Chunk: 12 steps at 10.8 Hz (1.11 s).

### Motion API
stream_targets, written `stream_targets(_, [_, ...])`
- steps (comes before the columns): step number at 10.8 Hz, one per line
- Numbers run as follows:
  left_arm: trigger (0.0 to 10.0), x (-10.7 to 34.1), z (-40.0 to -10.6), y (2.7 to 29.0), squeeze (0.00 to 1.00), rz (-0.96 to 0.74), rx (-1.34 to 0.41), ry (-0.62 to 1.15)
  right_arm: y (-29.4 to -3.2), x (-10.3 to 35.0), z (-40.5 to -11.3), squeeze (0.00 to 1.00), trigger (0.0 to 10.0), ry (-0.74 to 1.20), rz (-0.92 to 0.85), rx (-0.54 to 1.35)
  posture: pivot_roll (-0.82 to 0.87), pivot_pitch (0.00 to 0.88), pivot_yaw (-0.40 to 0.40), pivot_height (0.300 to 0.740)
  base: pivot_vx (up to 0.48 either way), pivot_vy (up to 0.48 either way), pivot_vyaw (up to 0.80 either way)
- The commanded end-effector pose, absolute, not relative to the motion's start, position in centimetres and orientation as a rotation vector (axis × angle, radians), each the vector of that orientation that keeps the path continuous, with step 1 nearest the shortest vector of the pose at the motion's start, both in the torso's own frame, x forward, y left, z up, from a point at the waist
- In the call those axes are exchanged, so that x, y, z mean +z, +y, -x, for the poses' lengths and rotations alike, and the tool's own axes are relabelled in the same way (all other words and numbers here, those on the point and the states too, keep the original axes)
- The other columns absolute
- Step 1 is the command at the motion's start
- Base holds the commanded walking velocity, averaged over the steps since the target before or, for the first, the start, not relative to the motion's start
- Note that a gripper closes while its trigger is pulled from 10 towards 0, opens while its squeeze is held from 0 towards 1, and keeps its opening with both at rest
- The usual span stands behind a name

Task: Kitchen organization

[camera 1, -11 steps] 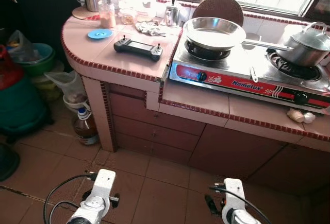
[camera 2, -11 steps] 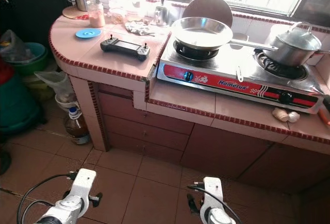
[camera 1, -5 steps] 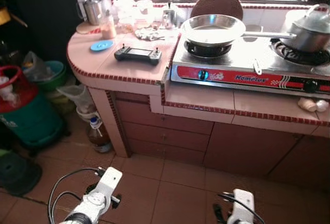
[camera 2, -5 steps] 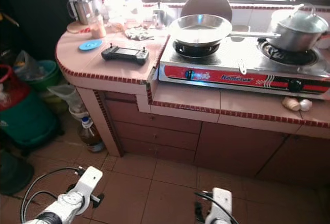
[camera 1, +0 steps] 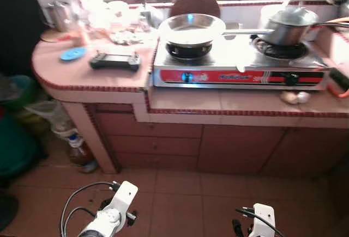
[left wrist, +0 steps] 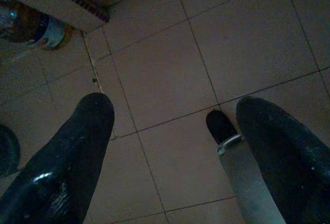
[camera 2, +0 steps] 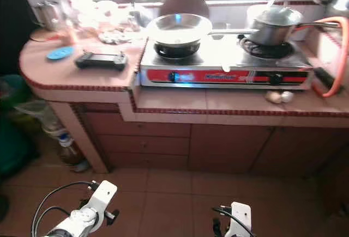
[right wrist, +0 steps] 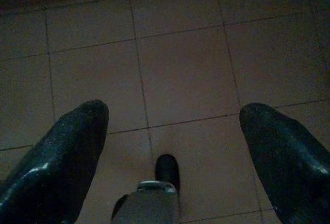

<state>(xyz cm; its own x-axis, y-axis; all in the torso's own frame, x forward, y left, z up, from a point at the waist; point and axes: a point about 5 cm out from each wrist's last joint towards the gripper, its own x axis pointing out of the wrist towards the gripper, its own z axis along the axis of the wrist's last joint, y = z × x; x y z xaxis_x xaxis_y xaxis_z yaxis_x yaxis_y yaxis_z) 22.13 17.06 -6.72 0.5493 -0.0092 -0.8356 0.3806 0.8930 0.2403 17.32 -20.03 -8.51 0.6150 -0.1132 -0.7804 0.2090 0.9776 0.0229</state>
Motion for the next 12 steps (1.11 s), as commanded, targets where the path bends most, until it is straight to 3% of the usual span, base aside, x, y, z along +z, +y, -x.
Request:
stream_targets(1, [10.0, -7.1, -21.4, 17.8, 0.00, -0.432, -0.218, 0.990, -20.0, -8.3, -17.8, 0.00, 10.0, 0.876, -0.090, -0.162, 0.05, 0.000, -0.004, 0.740, 0.000, 0.000, 0.00])
stream_targets(4, [10.0, -7.3, -20.8, 18.9, 0.00, -0.413, -0.179, 1.009, -20.5, -8.0, -18.1, 0.00, 10.0, 0.870, -0.060, -0.135, 0.07, 0.000, -0.033, 0.740, 0.000, 0.000, 0.00])
stream_targets(8, [10.0, -7.6, -20.2, 19.1, 0.00, -0.421, -0.195, 1.020, -19.2, -8.0, -18.6, 0.00, 10.0, 0.867, -0.055, -0.085, 0.08, 0.000, -0.031, 0.740, 0.000, 0.000, 0.00])
stream_targets(12, [10.0, -7.6, -20.3, 18.6, 0.00, -0.473, -0.243, 1.012, -19.8, -8.1, -18.2, 0.00, 10.0, 0.863, -0.069, -0.143, 0.00, 0.000, 0.027, 0.740, 0.000, 0.000, 0.00])
